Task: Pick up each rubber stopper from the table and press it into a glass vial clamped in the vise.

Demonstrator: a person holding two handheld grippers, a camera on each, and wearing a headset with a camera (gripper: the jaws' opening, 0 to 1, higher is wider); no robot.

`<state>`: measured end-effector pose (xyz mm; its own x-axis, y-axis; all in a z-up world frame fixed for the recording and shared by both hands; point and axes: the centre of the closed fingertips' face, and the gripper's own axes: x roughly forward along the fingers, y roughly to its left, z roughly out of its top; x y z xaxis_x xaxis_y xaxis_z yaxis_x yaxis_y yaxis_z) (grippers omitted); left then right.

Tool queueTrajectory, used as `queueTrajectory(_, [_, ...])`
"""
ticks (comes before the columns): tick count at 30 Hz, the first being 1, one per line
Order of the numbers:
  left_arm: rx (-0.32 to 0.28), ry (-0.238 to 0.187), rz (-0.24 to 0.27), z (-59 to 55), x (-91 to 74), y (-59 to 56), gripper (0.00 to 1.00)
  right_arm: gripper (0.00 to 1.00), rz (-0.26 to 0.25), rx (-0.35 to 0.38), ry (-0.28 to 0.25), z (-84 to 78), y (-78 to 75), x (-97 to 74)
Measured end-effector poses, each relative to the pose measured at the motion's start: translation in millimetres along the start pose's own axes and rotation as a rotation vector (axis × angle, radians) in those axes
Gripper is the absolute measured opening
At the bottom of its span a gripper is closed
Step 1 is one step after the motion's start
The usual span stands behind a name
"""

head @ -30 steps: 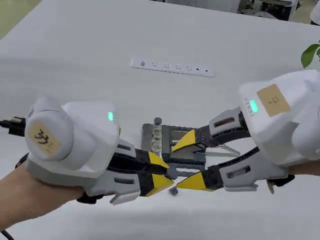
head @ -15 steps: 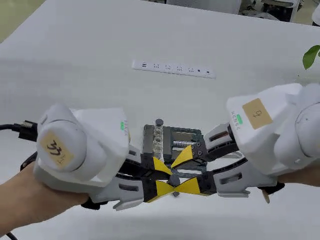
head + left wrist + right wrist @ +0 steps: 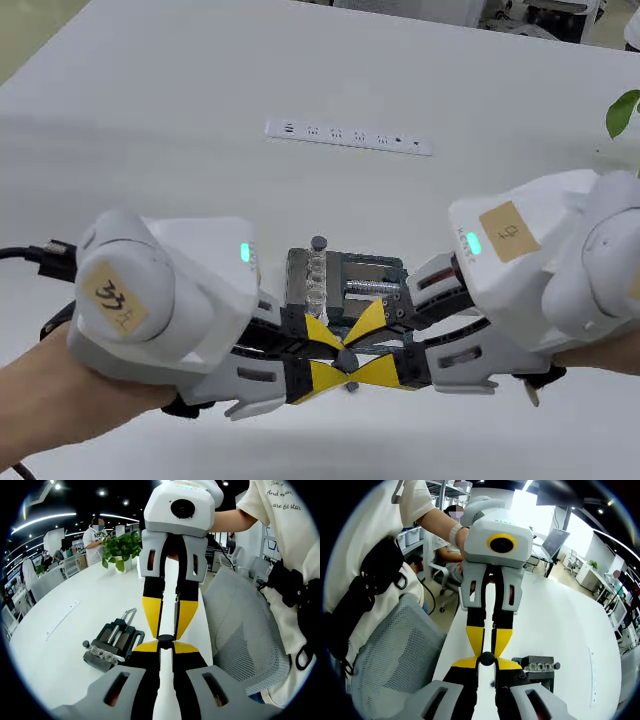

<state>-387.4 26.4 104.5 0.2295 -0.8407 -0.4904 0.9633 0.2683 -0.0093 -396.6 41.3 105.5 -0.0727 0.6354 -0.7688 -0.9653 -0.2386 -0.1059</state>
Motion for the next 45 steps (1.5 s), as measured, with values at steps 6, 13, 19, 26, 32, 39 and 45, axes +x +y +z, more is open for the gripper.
queueTrajectory(6, [0.006,0.001,0.005,-0.9,0.0,0.6,0.04,0.07,0.003,0.003,0.013,-0.5,-0.6,0.6])
queueTrajectory(13, [0.015,0.006,0.004,-3.1,0.0,-0.6,0.04,0.06,0.018,0.004,0.02,-1.4,-0.3,2.7])
queueTrajectory(19, [0.021,0.01,0.009,-4.1,-0.5,0.7,0.04,0.05,0.016,0.012,0.022,-1.4,-1.3,3.7])
queueTrajectory(26, [0.009,-0.002,0.016,-4.7,0.0,1.6,0.05,0.05,0.022,0.017,0.025,-2.0,-1.8,4.3])
queueTrajectory(32, [0.003,-0.008,0.039,-6.4,0.8,6.3,0.13,0.05,0.025,0.018,0.037,-5.6,-1.8,5.4])
queueTrajectory(39, [-0.038,-0.019,0.096,-14.2,-0.9,18.6,0.37,0.05,0.02,0.023,0.044,-10.0,-3.9,6.0])
queueTrajectory(45, [-0.08,-0.028,0.154,-20.7,-3.1,29.0,0.61,0.05,0.021,0.029,0.052,-13.6,-5.2,5.5])
